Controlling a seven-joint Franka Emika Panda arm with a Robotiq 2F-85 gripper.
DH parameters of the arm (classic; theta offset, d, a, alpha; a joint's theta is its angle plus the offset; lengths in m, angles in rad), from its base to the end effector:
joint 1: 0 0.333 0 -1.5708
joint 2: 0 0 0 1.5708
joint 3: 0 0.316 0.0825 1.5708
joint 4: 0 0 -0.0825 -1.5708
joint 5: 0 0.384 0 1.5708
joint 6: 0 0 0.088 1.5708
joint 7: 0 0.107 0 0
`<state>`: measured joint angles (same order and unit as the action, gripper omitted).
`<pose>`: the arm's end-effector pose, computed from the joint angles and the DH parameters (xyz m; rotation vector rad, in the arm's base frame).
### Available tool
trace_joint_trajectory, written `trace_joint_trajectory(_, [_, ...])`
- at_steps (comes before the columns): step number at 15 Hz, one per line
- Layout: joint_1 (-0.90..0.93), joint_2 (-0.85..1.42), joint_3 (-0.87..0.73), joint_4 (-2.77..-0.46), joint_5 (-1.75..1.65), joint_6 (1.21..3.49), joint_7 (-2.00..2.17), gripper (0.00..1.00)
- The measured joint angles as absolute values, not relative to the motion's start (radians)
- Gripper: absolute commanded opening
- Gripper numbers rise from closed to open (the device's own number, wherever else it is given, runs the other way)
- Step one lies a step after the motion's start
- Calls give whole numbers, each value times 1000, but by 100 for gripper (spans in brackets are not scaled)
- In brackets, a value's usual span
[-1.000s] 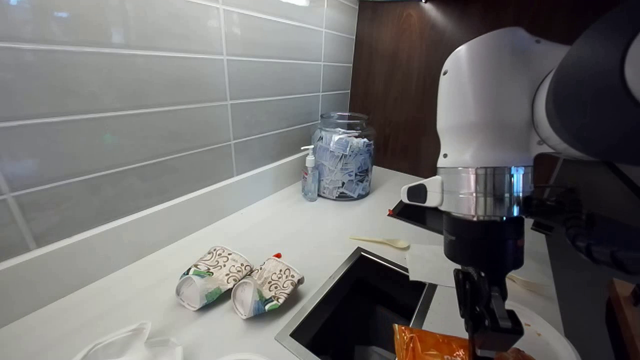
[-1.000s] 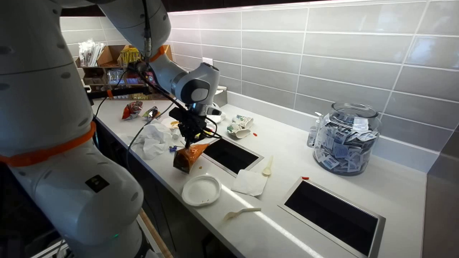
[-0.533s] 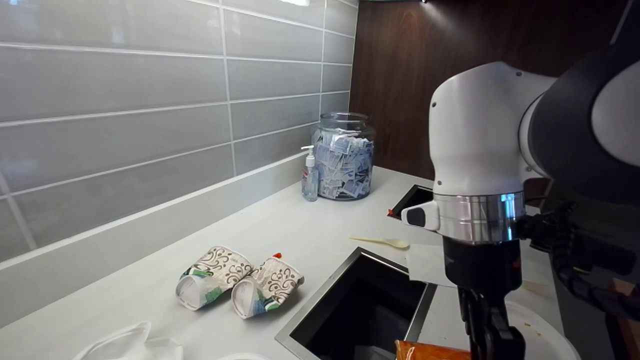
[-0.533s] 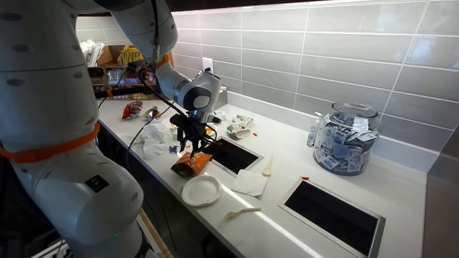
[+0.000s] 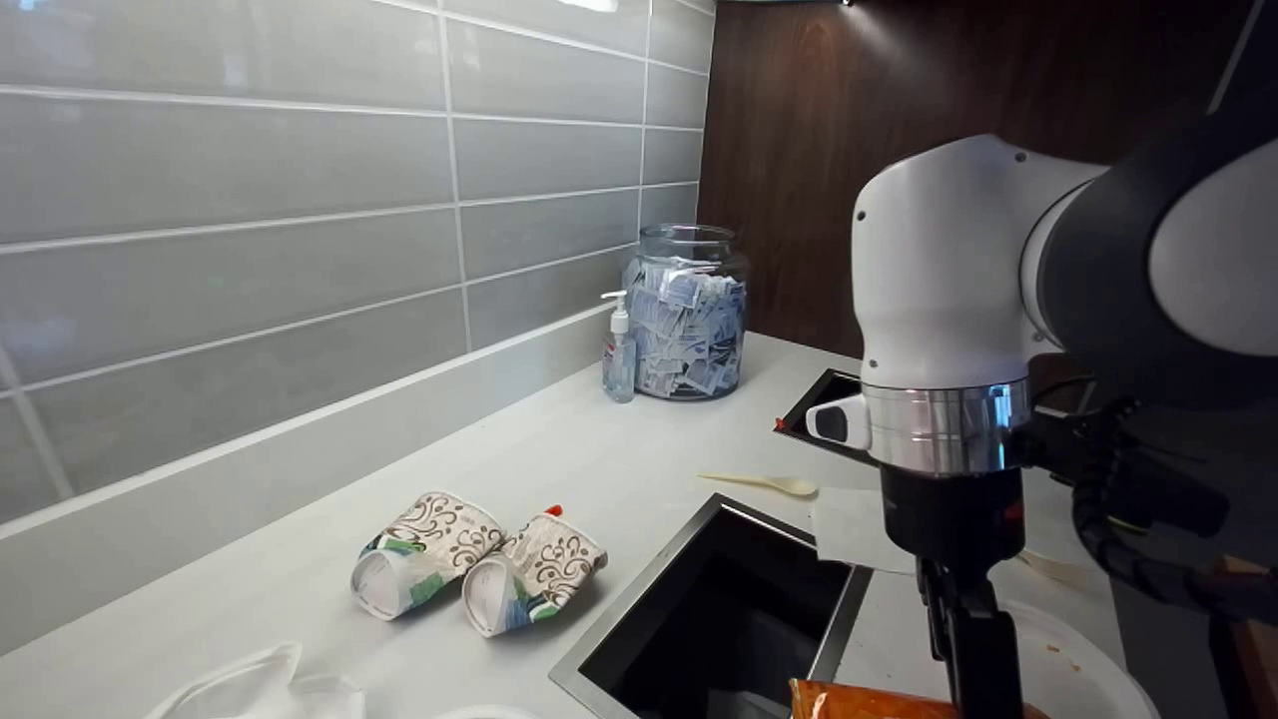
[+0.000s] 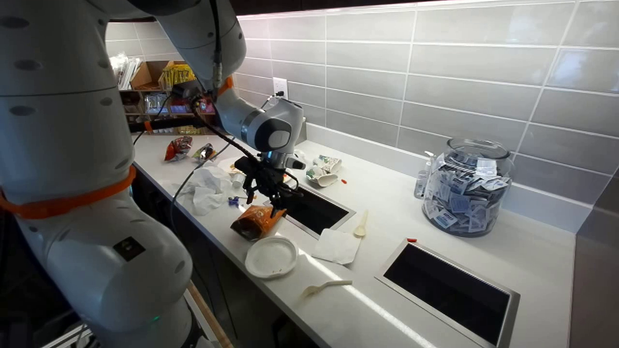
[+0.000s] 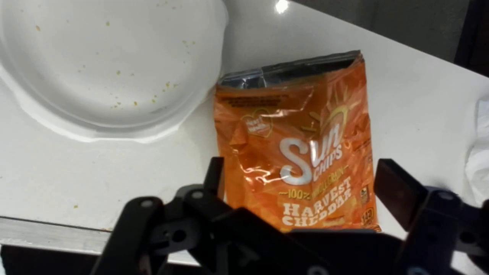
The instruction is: Pour the contents from the orange packet into the left bin
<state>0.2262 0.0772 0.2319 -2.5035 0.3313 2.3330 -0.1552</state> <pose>0.3923 0.2011 0.2366 -2.8800 -0.5170 0.4083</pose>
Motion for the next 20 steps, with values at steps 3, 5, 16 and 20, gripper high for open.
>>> trace_joint_trajectory(3, [222,102,230,-2504,331,2333,-156,100])
trace_joint_trajectory(5, [221,125,230,-2503,331,2333,-157,100])
trace_joint_trajectory(16, [203,221,253,-2463,396,2333,-260,11])
trace_joint_trajectory(20, [190,227,259,-2456,417,2333,-283,0])
